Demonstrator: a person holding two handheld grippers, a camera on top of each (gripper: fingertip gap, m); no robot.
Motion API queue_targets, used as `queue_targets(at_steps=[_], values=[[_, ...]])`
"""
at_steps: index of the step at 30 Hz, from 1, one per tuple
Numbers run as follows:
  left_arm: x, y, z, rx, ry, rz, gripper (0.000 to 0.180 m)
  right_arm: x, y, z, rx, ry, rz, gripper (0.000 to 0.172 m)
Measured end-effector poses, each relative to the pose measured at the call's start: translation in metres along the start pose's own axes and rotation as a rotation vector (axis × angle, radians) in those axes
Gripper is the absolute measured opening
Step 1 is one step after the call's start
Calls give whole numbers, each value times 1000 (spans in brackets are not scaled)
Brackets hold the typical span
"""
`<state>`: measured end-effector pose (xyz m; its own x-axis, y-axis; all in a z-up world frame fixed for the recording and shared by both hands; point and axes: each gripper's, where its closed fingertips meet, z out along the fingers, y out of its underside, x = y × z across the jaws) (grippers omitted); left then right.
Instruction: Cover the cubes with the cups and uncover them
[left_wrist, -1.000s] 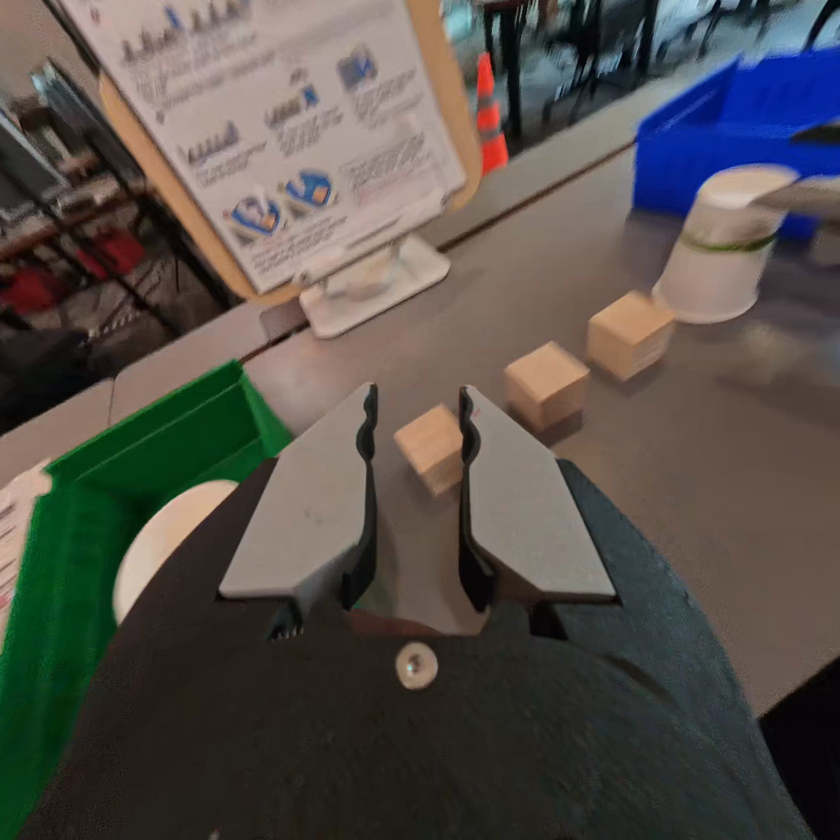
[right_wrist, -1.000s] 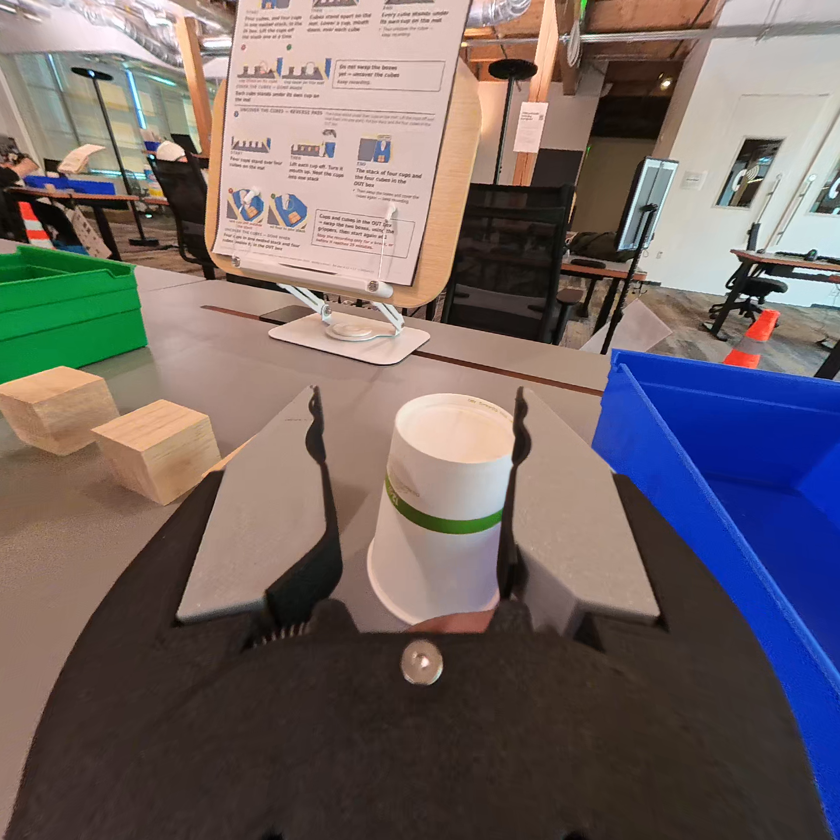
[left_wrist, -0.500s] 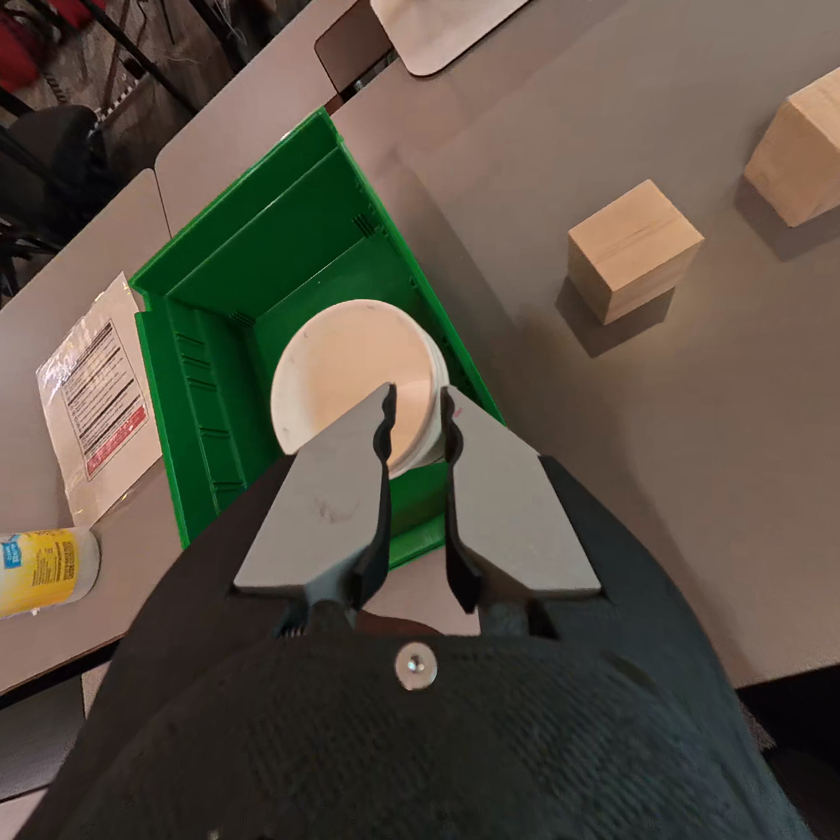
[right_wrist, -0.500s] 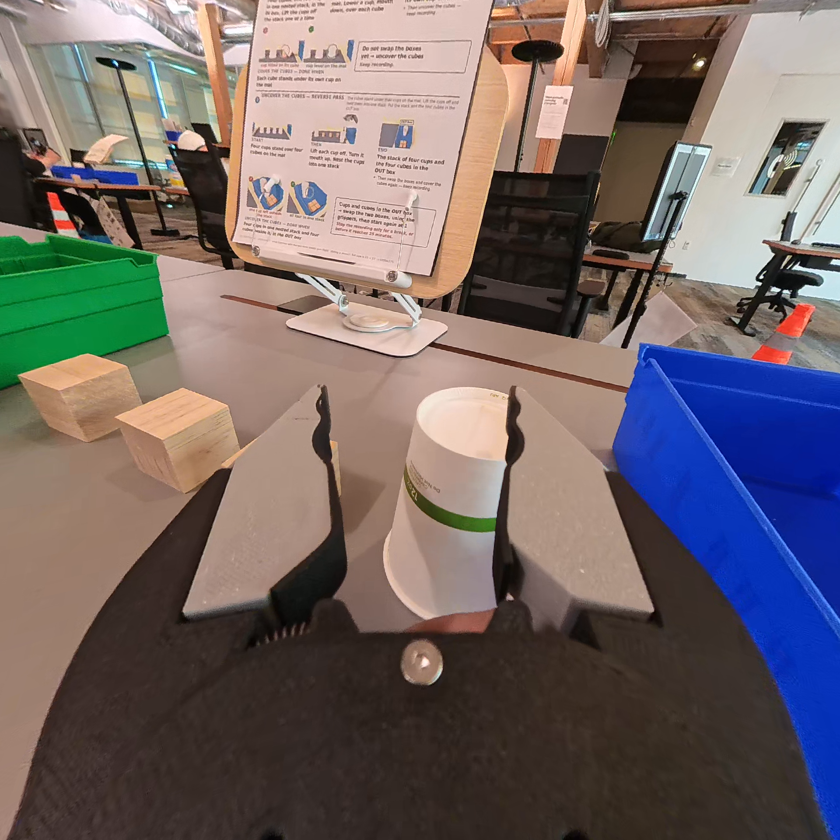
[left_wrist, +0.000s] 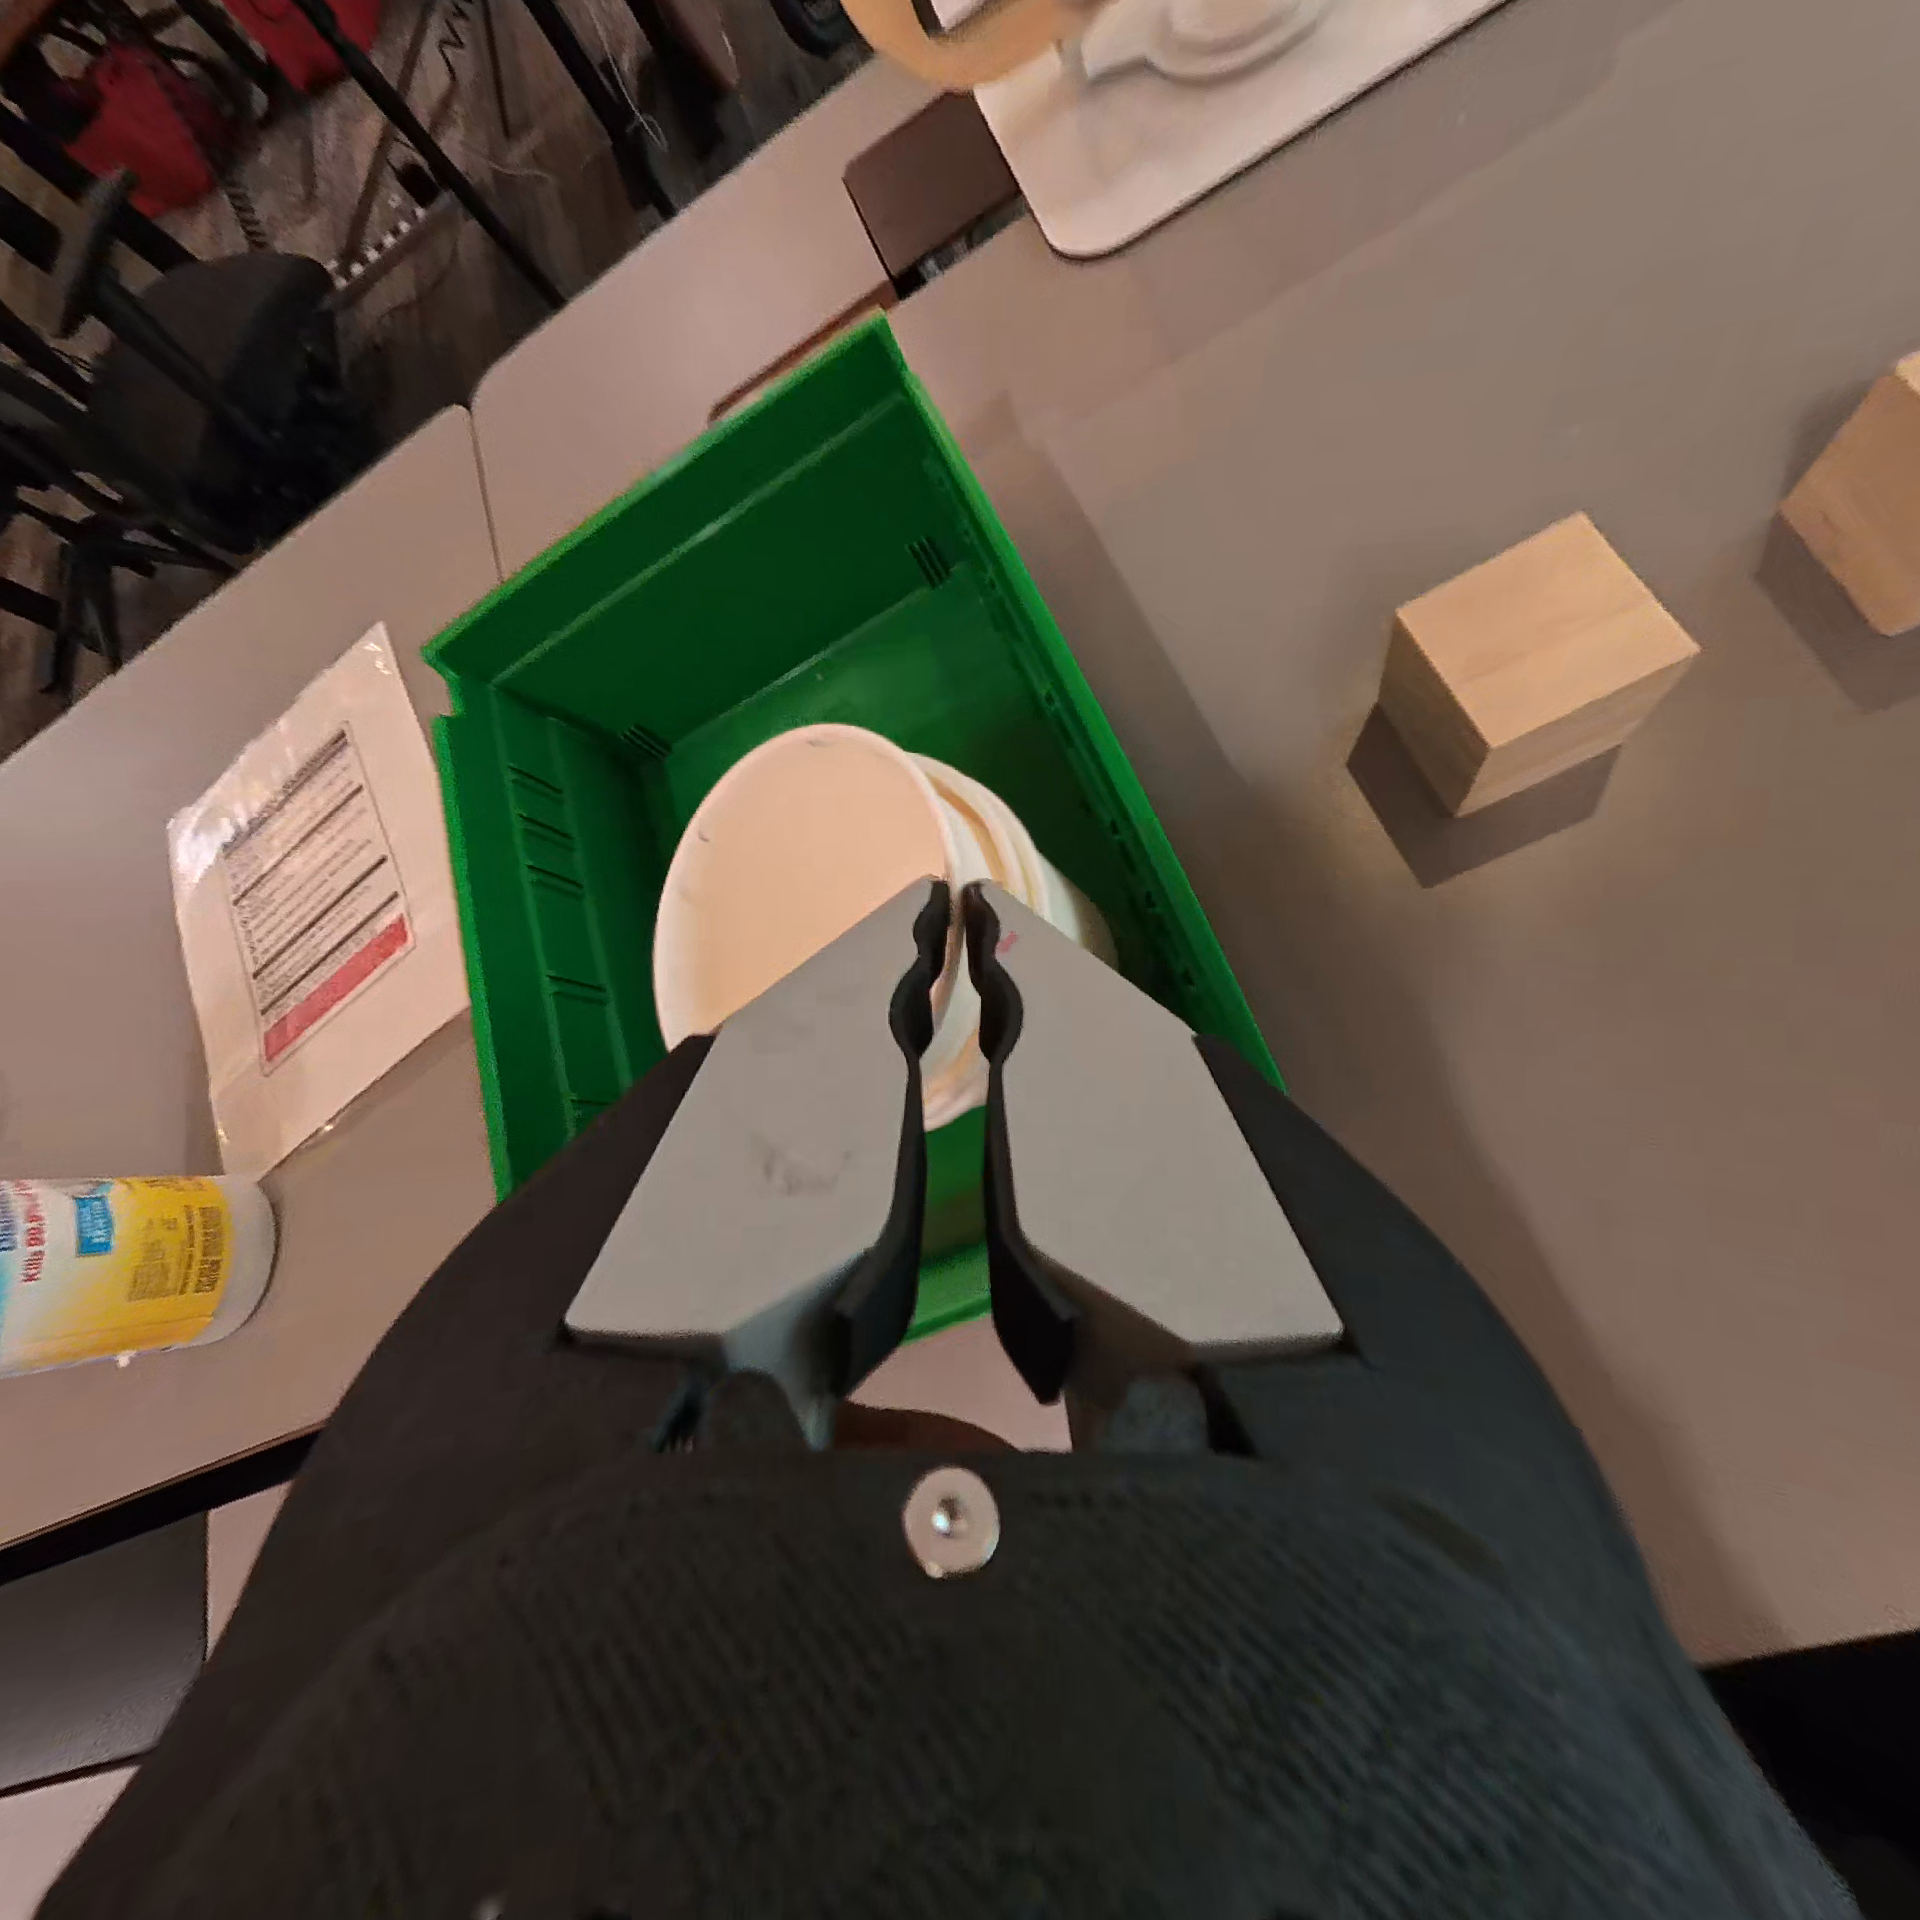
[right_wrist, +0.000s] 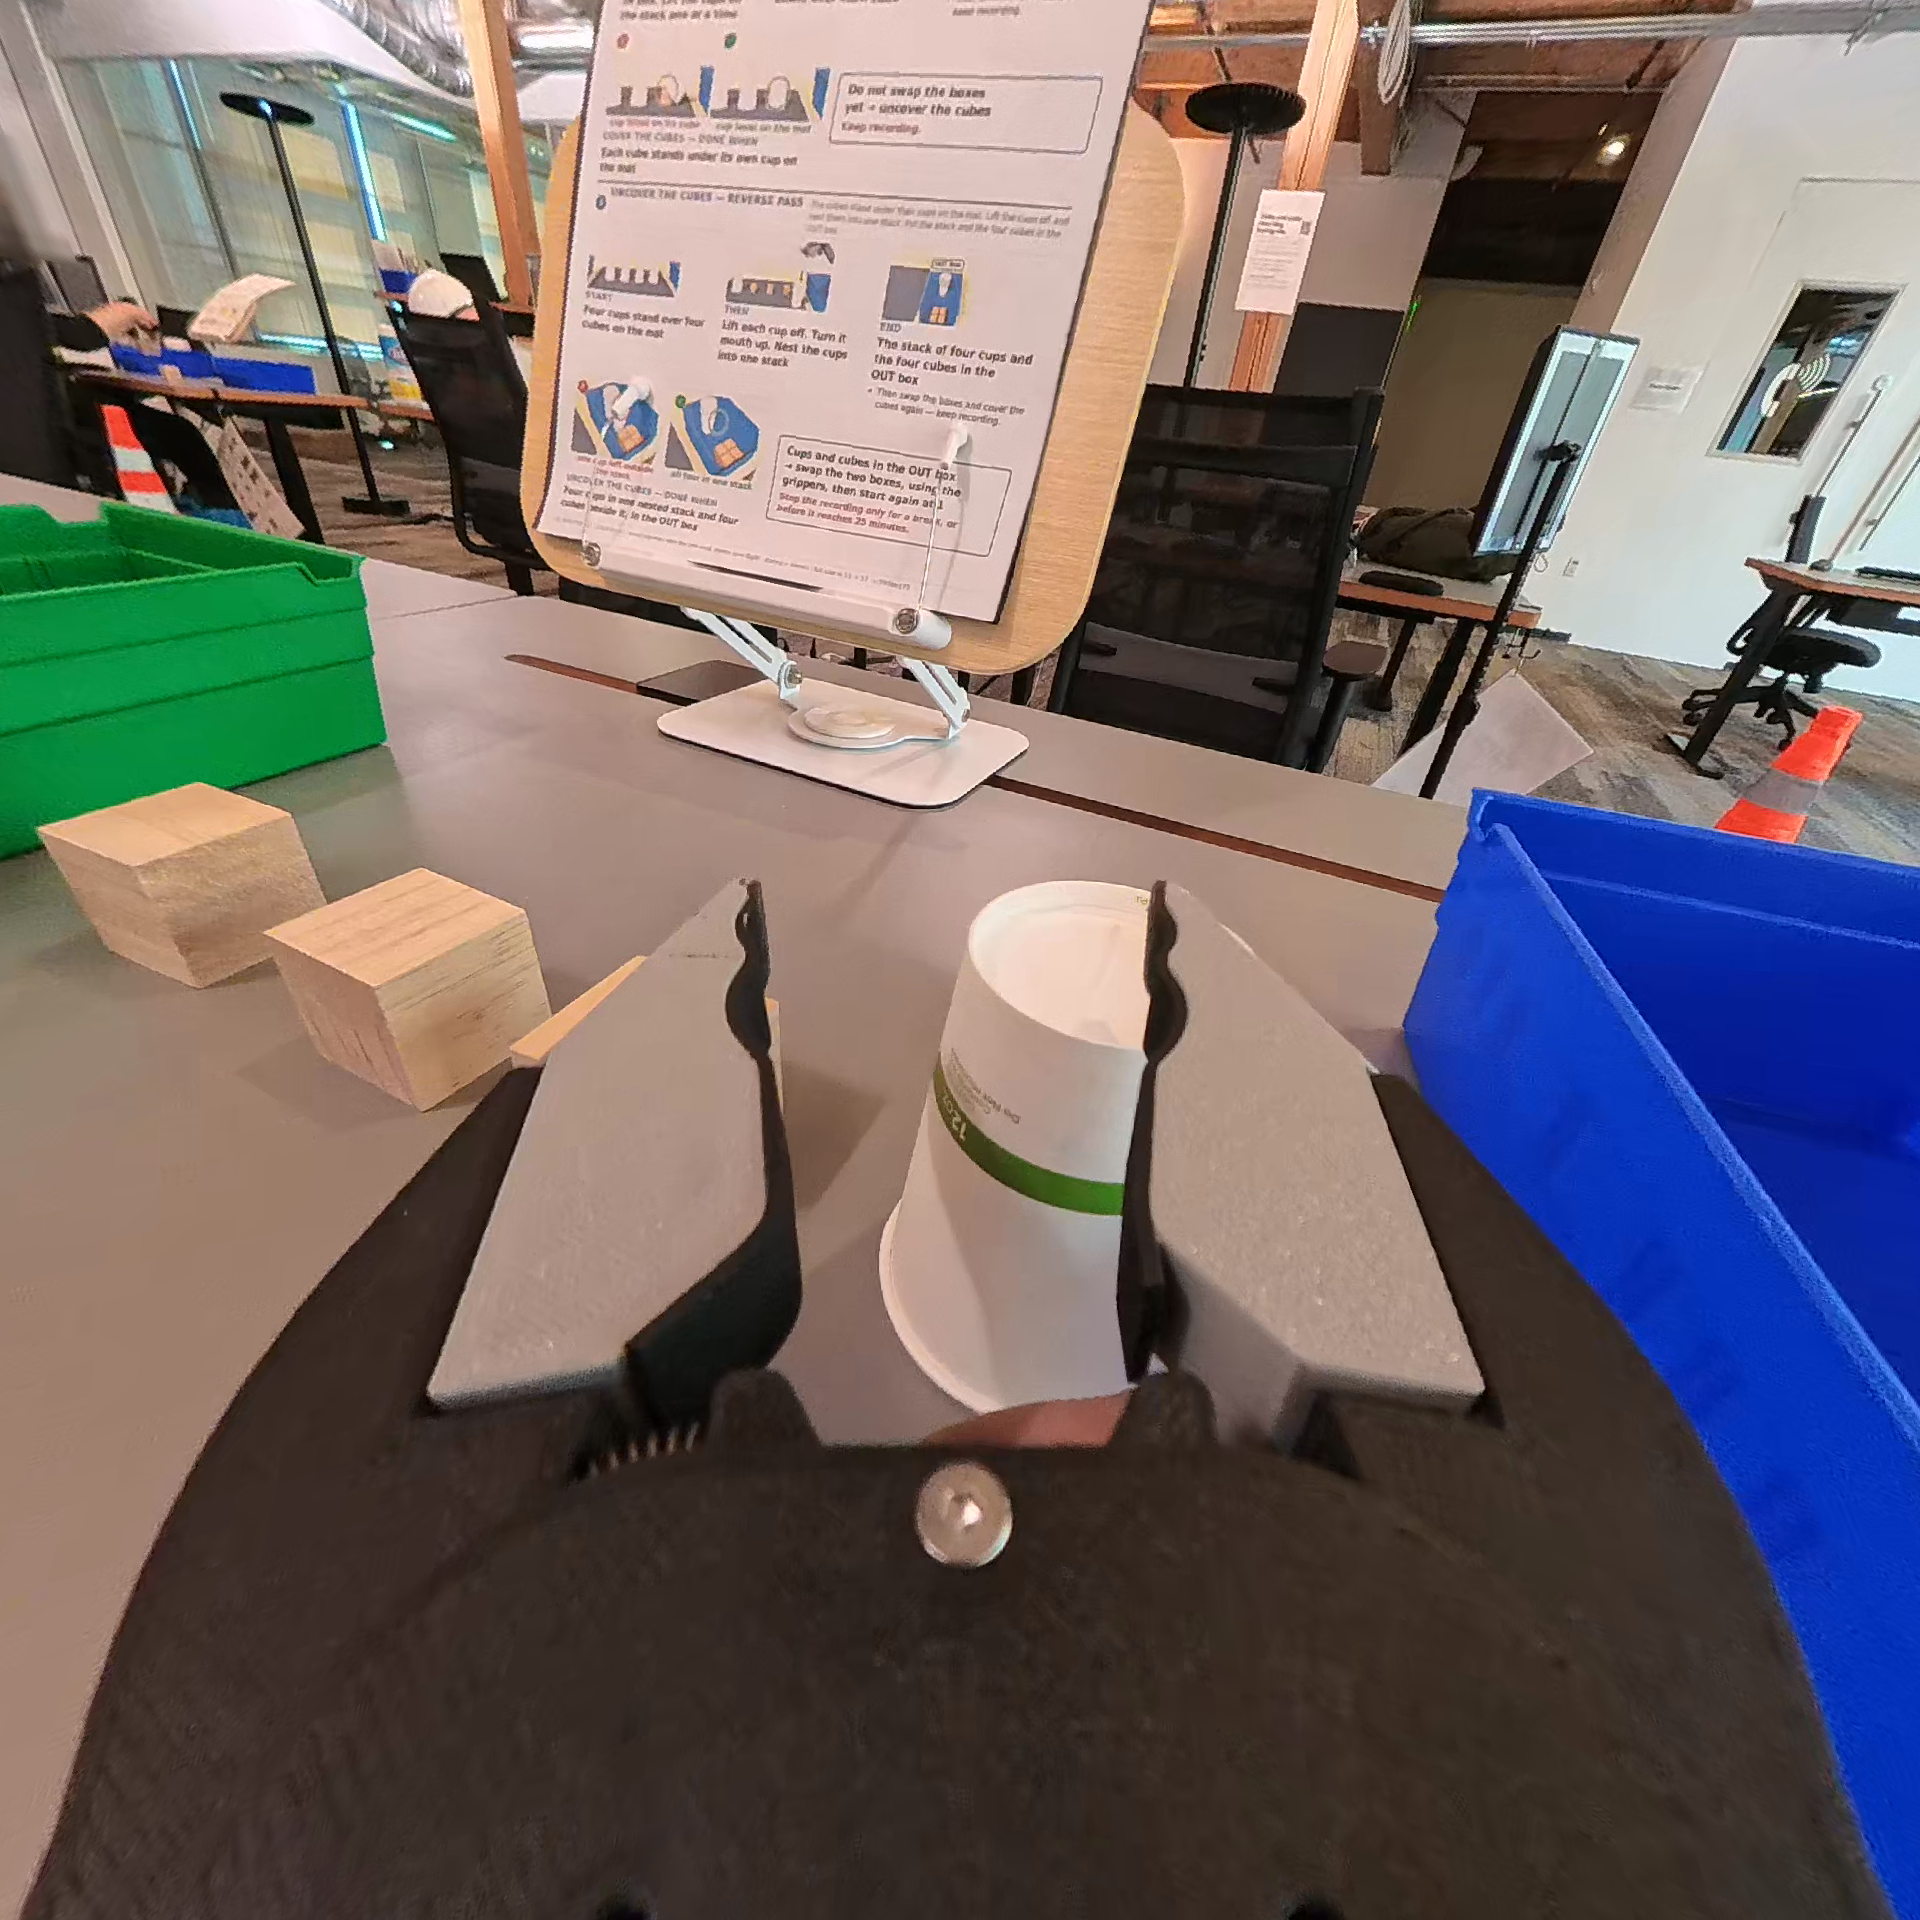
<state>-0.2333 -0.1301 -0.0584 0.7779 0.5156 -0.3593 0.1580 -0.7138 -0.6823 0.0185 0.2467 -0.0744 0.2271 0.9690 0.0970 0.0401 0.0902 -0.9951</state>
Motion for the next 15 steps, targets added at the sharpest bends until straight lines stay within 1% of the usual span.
queue_targets(at_steps=[2,5,7,9,10,12,14,15], values=[[-7,-10,-6,41,-34,-7,2,-1,2,1,-8,0,-6,71],[-21,-27,-20,108,-124,-3,2,-3,3,1,-13,-5,-9,71],[-29,-45,-38,186,-206,18,2,-5,0,0,0,-18,-8,71],[-29,-69,-64,306,-278,42,2,-18,-8,-5,39,-86,15,73],[-24,-83,-81,380,-305,50,2,-29,-14,-8,68,-159,51,73],[-1,-109,-116,525,-299,57,2,-58,-28,-18,135,-378,153,69],[41,-135,-148,686,-208,52,2,-94,-39,-34,175,-653,252,55],[66,-146,-163,767,-157,54,2,-112,-41,-43,168,-785,299,55]])
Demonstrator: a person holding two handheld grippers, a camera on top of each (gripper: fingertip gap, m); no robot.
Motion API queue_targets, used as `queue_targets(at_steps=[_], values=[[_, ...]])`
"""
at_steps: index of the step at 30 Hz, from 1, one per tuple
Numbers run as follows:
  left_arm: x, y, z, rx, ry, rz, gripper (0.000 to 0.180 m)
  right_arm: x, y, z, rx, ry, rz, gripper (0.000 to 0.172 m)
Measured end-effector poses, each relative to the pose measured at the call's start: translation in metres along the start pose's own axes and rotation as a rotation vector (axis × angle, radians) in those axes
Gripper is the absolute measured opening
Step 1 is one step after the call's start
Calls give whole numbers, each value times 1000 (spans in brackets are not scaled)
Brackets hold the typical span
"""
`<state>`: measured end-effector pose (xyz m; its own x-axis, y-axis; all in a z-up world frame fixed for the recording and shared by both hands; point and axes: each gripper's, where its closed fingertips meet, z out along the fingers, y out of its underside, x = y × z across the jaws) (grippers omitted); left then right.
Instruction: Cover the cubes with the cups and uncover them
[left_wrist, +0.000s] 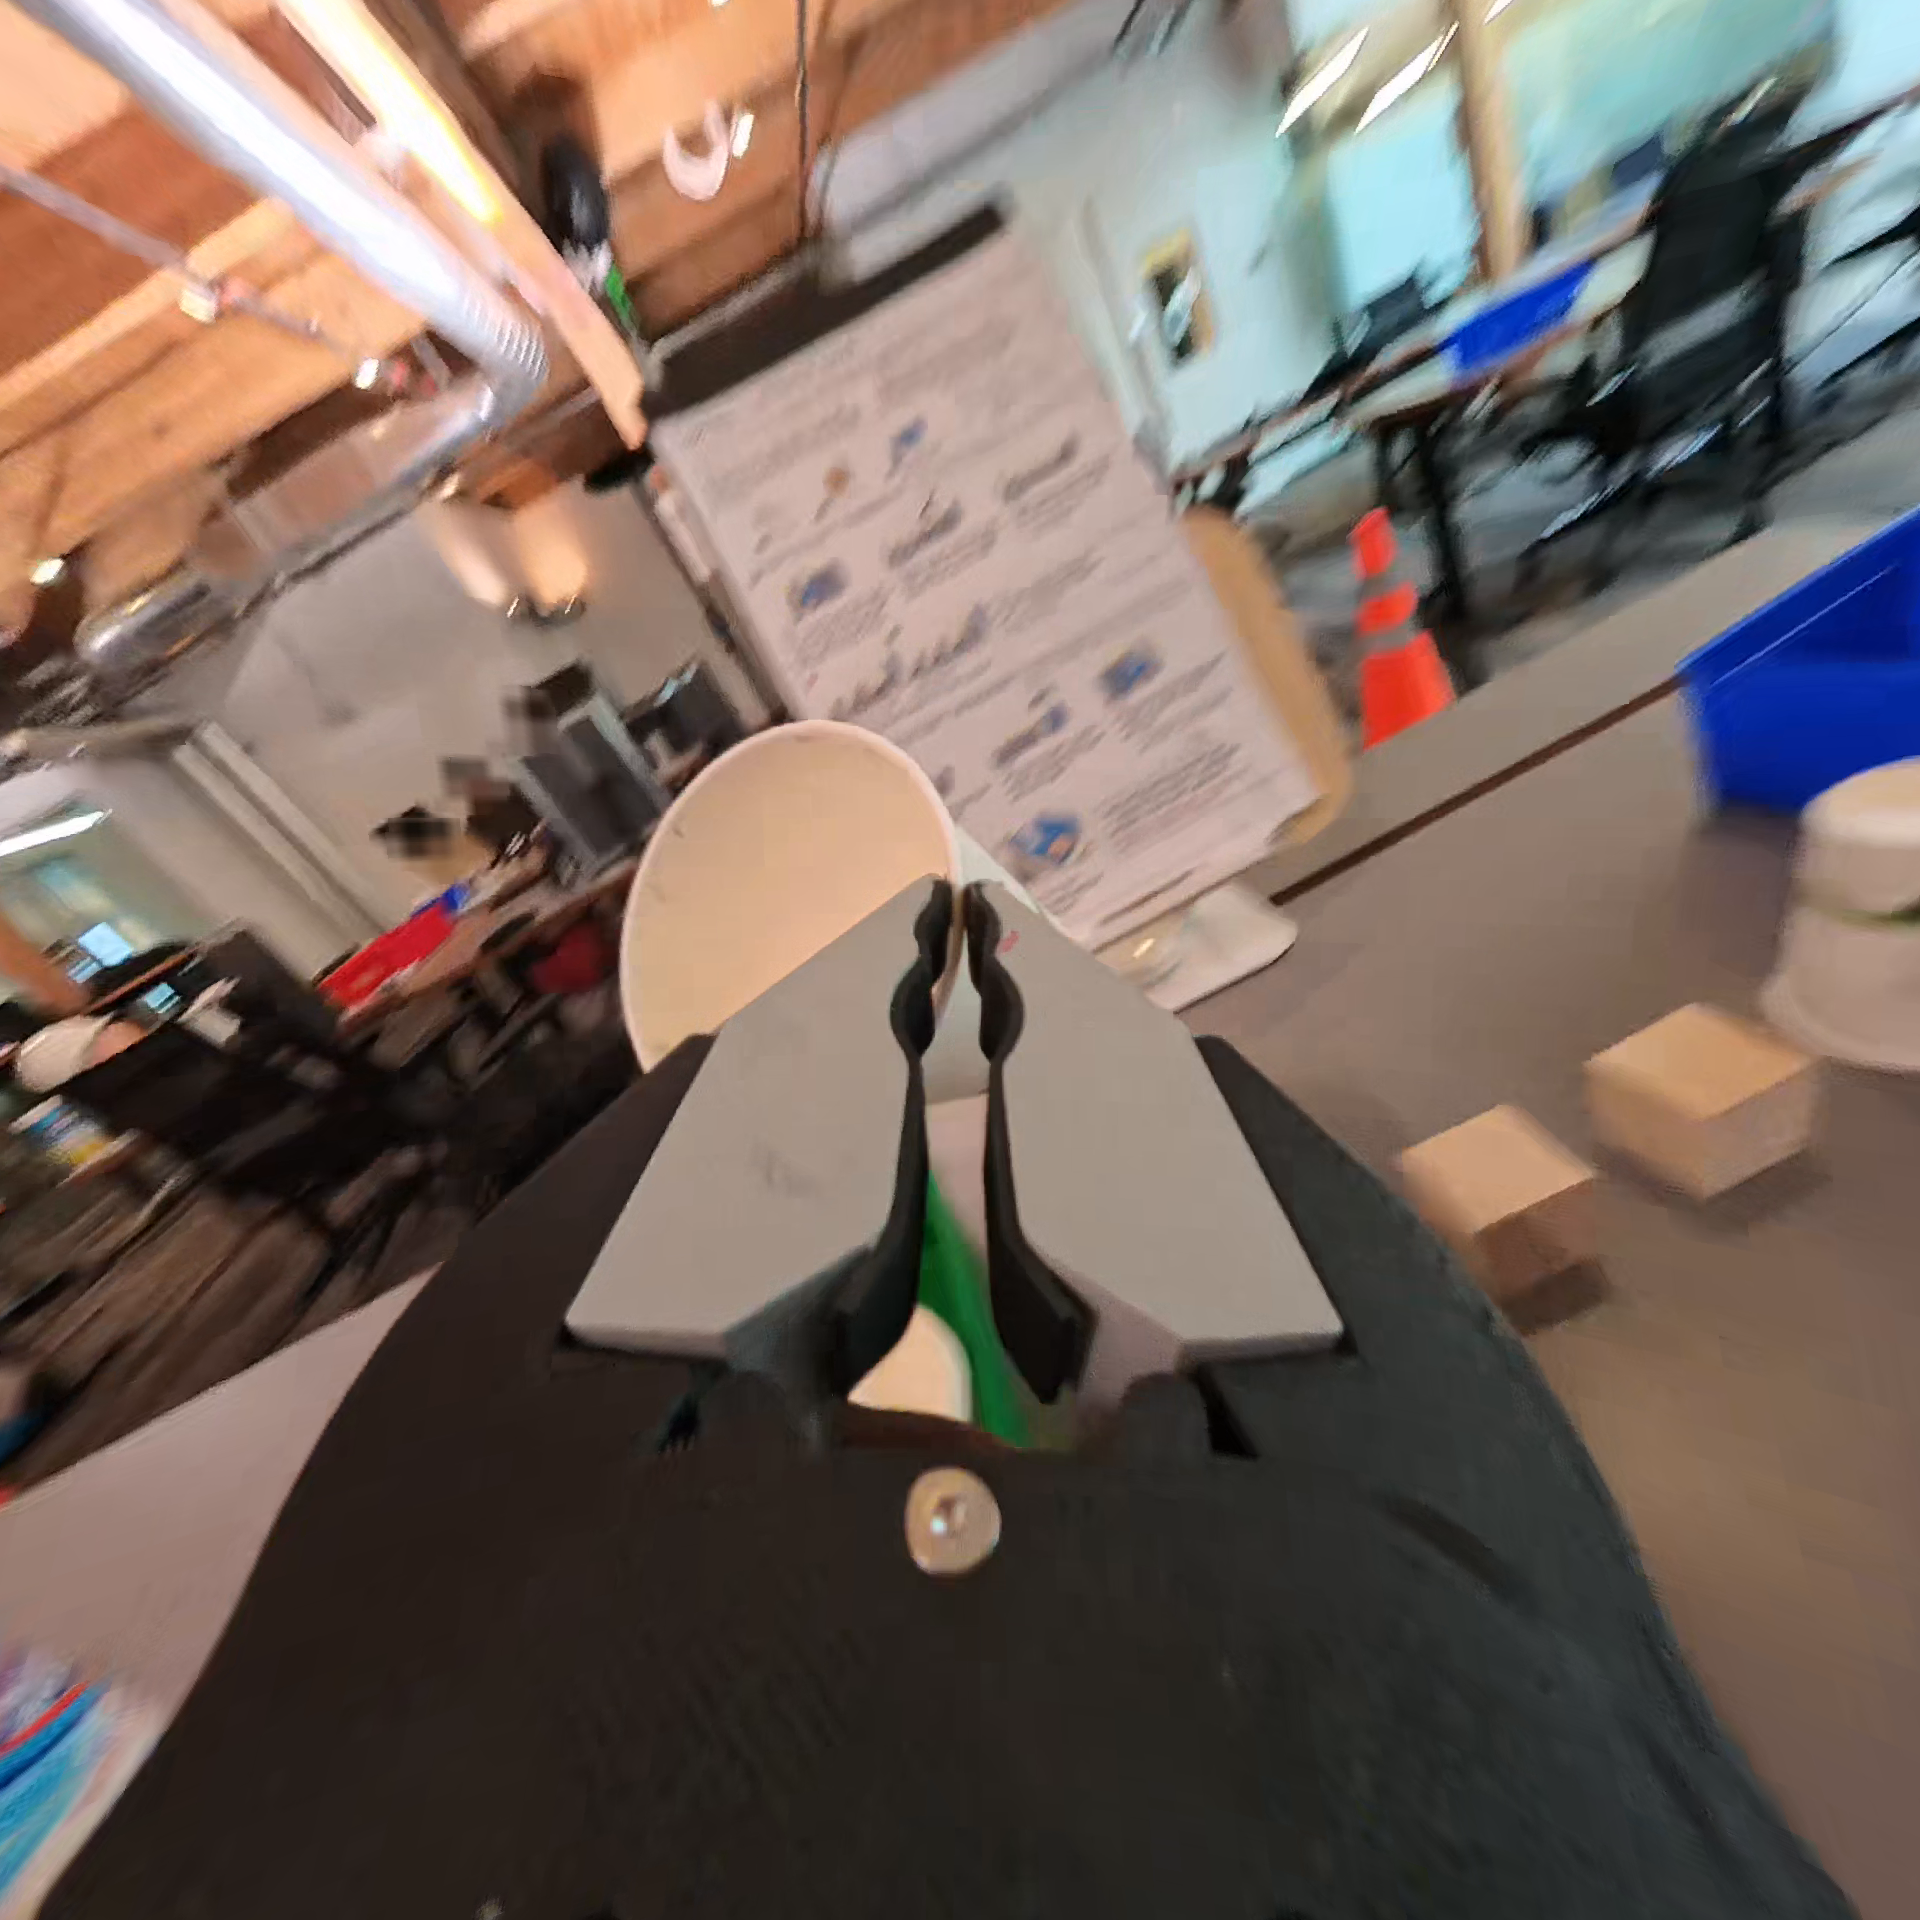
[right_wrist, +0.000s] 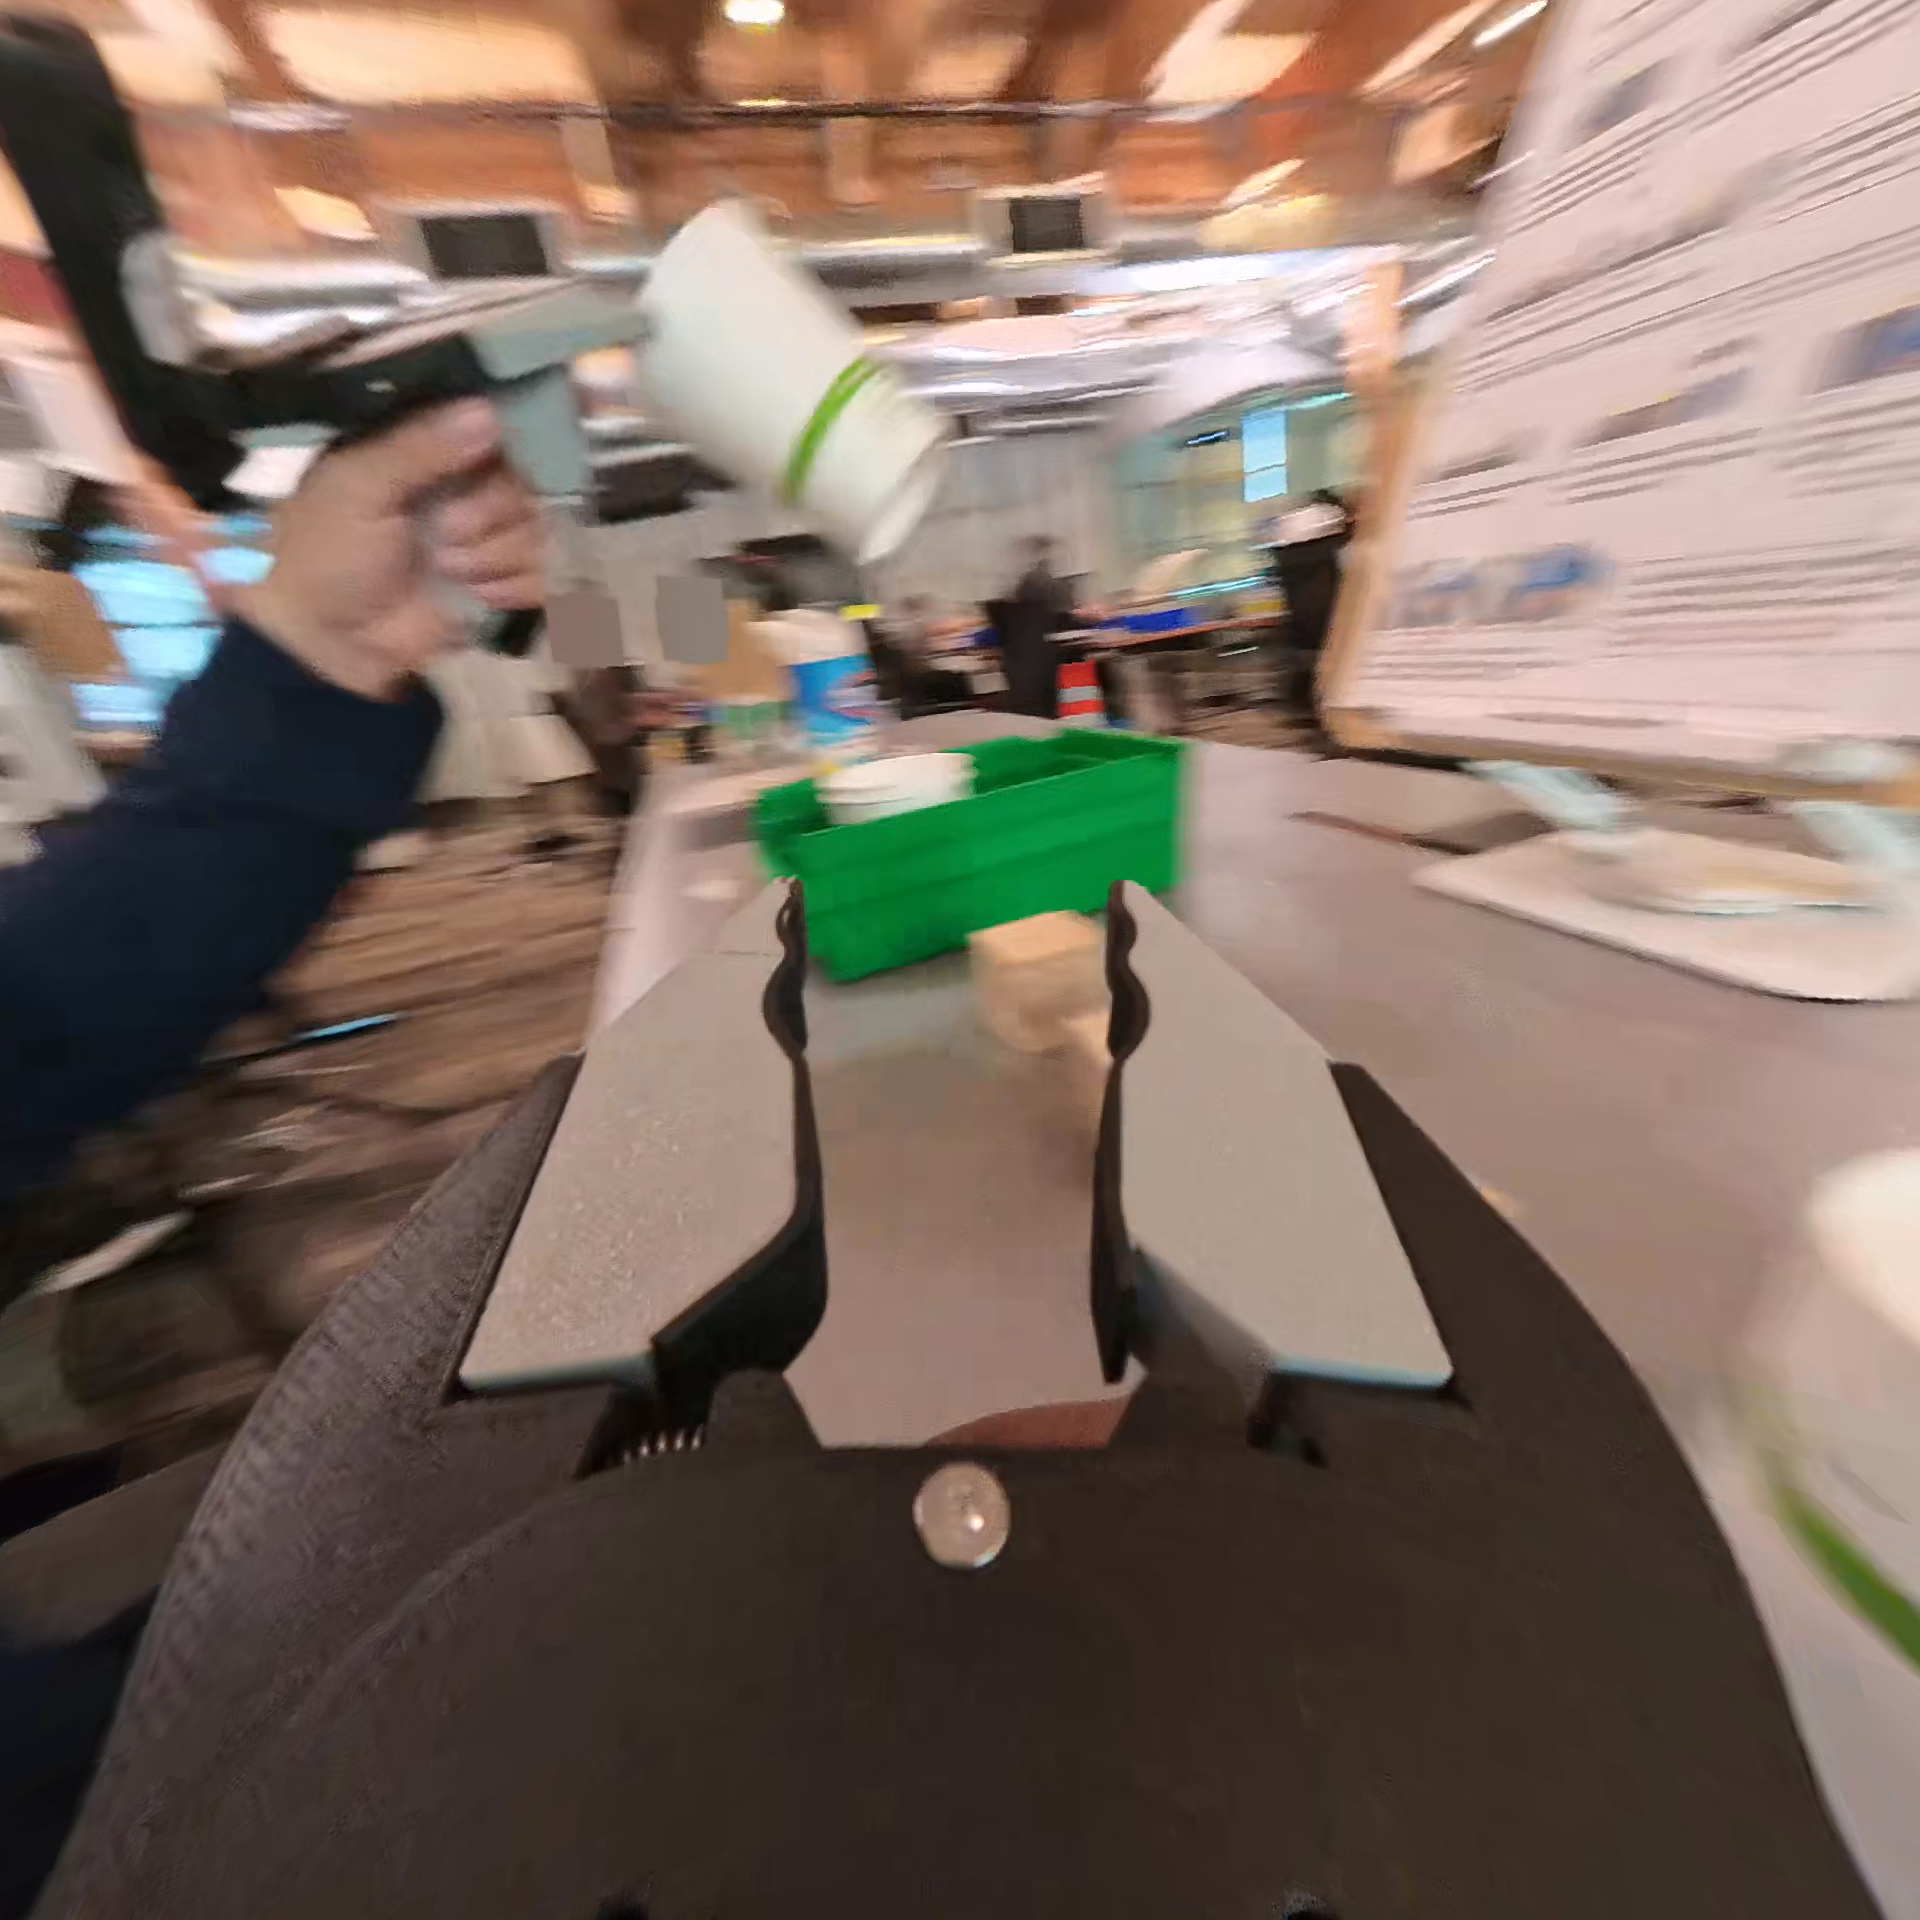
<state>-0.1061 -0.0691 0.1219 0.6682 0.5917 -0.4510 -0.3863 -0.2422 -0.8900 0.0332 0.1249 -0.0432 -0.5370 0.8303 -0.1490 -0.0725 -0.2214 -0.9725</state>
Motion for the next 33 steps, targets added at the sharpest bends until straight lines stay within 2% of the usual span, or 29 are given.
queue_targets(at_steps=[2,4,6,9,13,16,21,23,28,33], values=[[45,-36,-12,160,87,-79,2,-29,11,12,-45,-187,92,66],[88,-60,-22,302,174,-217,2,-46,19,24,-65,-277,147,73],[125,-67,-26,393,210,-311,2,-62,15,33,-27,-370,240,76],[167,-53,-18,450,165,-333,1,-71,-2,37,75,-486,418,82],[217,-20,-12,433,219,-387,1,-54,-21,30,181,-501,547,85],[250,1,-10,384,320,-434,1,-33,-32,23,258,-455,624,93],[289,26,-6,304,441,-386,2,-25,-23,28,222,-416,662,96],[301,34,-4,268,499,-365,3,-28,-18,31,190,-425,671,100],[310,52,-5,229,539,-341,3,-22,-27,22,242,-465,727,87],[318,72,-5,189,589,-266,3,-25,-12,30,154,-432,701,91]])
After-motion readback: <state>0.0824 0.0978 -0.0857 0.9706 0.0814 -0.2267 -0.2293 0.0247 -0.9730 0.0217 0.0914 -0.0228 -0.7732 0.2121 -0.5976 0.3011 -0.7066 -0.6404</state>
